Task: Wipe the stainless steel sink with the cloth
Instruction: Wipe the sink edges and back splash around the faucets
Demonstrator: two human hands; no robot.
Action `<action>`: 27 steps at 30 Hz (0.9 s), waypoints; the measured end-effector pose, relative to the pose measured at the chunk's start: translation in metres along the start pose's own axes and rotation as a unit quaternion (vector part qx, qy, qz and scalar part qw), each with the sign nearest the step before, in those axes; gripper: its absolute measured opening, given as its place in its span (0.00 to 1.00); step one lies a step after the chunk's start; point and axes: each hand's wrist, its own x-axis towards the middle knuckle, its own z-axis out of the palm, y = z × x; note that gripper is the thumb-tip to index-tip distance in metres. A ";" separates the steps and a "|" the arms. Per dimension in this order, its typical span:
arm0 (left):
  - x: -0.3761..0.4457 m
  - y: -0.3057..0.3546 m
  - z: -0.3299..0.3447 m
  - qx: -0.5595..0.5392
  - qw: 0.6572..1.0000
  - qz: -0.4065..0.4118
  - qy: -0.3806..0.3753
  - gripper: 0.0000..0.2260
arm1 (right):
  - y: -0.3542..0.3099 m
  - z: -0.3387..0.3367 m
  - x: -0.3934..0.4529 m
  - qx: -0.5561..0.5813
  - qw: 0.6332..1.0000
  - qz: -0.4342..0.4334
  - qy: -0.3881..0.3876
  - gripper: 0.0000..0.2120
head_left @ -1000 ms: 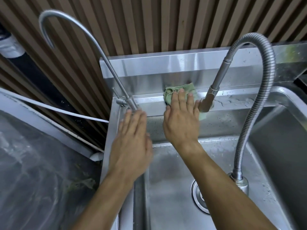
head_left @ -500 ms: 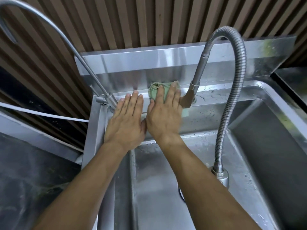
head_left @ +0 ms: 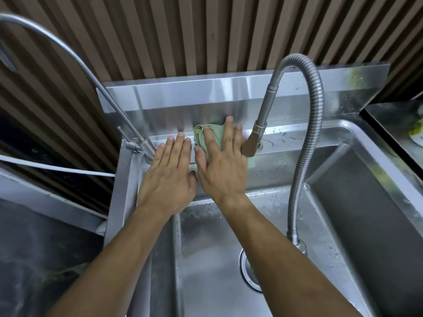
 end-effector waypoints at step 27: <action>0.005 0.022 -0.023 -0.079 0.996 -0.003 -0.047 0.33 | 0.080 -0.211 -0.073 0.187 0.923 -0.166 0.292 0.19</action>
